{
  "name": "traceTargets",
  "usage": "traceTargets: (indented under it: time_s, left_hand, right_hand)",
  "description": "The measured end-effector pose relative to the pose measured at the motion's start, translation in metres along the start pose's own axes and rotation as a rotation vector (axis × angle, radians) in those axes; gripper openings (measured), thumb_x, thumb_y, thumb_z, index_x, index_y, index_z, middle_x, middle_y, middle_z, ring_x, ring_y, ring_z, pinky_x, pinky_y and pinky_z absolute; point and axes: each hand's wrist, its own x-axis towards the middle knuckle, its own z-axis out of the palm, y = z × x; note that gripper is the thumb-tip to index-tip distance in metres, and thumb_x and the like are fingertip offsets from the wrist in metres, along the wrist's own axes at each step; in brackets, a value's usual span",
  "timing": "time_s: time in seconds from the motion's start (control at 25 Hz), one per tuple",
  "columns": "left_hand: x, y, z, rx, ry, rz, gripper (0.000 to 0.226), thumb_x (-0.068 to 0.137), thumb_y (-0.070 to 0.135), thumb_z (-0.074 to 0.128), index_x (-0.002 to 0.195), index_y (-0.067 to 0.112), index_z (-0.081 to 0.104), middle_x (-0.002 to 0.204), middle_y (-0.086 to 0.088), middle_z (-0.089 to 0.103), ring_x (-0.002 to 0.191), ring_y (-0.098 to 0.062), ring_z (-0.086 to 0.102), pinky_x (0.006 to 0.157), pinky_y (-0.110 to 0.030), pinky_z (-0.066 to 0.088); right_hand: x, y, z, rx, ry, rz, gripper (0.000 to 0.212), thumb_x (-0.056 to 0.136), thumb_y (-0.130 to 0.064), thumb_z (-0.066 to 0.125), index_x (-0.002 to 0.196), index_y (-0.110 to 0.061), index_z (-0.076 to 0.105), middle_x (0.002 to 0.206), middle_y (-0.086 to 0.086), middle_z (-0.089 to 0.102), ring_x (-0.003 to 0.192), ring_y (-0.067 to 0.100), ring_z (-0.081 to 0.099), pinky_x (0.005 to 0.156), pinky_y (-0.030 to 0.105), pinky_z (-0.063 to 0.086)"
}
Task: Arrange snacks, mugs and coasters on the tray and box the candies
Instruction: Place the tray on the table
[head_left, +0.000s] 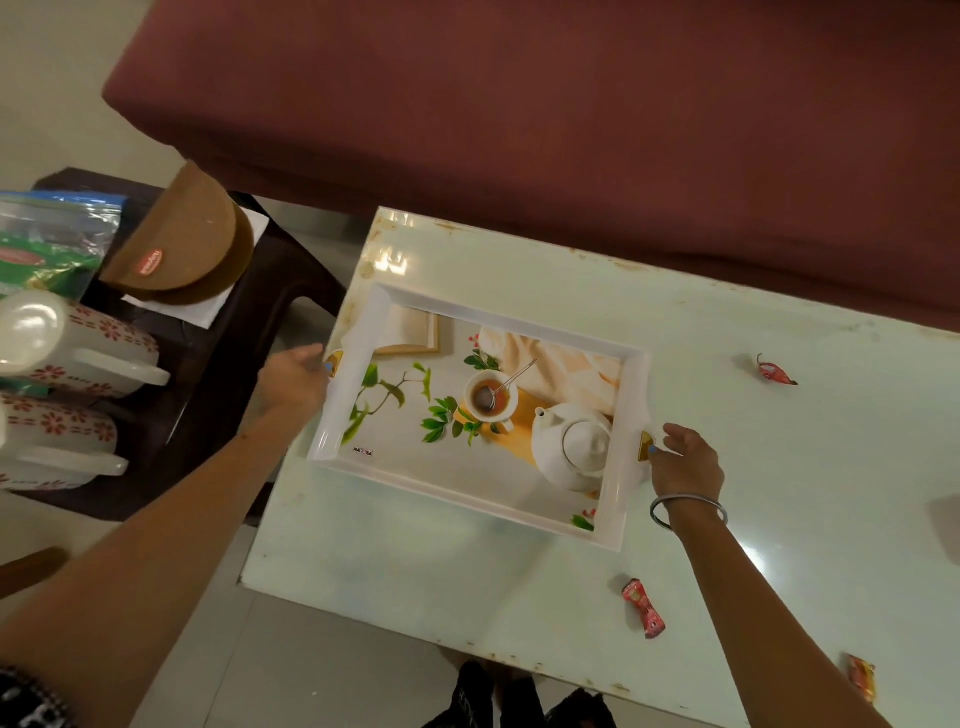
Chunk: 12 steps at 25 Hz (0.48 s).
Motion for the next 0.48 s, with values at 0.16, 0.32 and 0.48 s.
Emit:
traceTargets:
  time_s: [0.16,0.32,0.48]
  left_hand:
    - [-0.043,0.012,-0.029,0.097,-0.008,0.244,0.044,0.092,0.020,0.052,0.131,0.000,0.047,0.128,-0.023,0.057,0.119,-0.036,0.053,0.103,-0.043,0.042]
    - [-0.117,0.027,-0.083,-0.109,0.122,0.253,0.043,0.093,0.020,0.049,0.131,0.001,0.047,0.135,-0.019,0.052,0.126,-0.030,0.049,0.106,-0.037,0.037]
    - [-0.165,0.032,-0.136,-0.308,0.253,0.215,0.045,0.094,0.025,0.047,0.135,0.007,0.043,0.139,-0.012,0.049,0.128,-0.024,0.046,0.103,-0.031,0.038]
  right_hand:
    - [-0.030,-0.047,-0.010,-0.035,-0.063,-0.137,0.044,0.087,-0.013,0.059,0.129,-0.006,0.049,0.129,0.018,0.055,0.115,0.033,0.055,0.094,0.035,0.041]
    - [-0.081,-0.121,-0.020,0.020,-0.180,-0.358,0.038,0.088,-0.013,0.057,0.125,-0.007,0.051,0.129,0.016,0.057,0.115,0.032,0.056,0.092,0.030,0.040]
    - [-0.151,-0.195,-0.015,0.068,-0.303,-0.599,0.037,0.089,-0.014,0.056,0.125,-0.007,0.051,0.128,0.012,0.058,0.114,0.029,0.056,0.091,0.029,0.041]
